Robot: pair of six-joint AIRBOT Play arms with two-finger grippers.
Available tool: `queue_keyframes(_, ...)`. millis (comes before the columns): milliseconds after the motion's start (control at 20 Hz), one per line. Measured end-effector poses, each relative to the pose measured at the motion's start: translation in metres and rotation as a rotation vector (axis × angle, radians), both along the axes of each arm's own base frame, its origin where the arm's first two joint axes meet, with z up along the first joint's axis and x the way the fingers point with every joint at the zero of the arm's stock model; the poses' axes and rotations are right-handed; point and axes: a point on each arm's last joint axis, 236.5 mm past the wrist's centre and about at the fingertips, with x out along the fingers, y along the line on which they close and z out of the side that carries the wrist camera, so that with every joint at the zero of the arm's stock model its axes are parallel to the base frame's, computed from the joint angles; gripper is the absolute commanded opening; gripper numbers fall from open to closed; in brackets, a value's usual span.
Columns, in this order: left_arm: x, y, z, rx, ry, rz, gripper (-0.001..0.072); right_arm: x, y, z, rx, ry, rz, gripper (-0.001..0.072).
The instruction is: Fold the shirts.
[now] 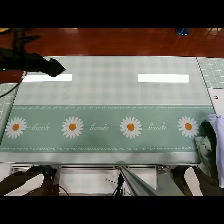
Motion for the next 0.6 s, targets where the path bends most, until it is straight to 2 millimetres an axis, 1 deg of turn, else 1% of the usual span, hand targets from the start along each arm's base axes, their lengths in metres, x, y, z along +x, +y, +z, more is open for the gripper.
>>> queue_keyframes(100,-0.013,-0.017,-0.009,0.085,0.033,-0.026,0.0661,0.024,0.035,0.0,0.019,-0.011,0.111,0.0597)
queue_keyframes(150,-0.017,-0.021,-0.013,0.135,0.041,-0.025,0.0683,0.033,0.048,-0.006,0.023,0.004,0.152,0.0598)
queue_keyframes(200,-0.021,-0.025,-0.016,0.177,0.047,-0.017,0.072,0.041,0.062,-0.012,0.025,0.029,0.194,0.06)
queue_keyframes(300,-0.025,-0.031,-0.018,0.24,0.046,0.007,0.072,0.052,0.083,-0.03,0.022,0.091,0.258,0.06)
queue_keyframes(450,-0.027,-0.035,-0.02,0.275,0.046,0.043,0.0717,0.061,0.108,-0.055,0.023,0.176,0.324,0.0598)
queue_keyframes(600,-0.027,-0.035,-0.022,0.291,0.047,0.063,0.0717,0.064,0.123,-0.071,0.028,0.233,0.364,0.0597)
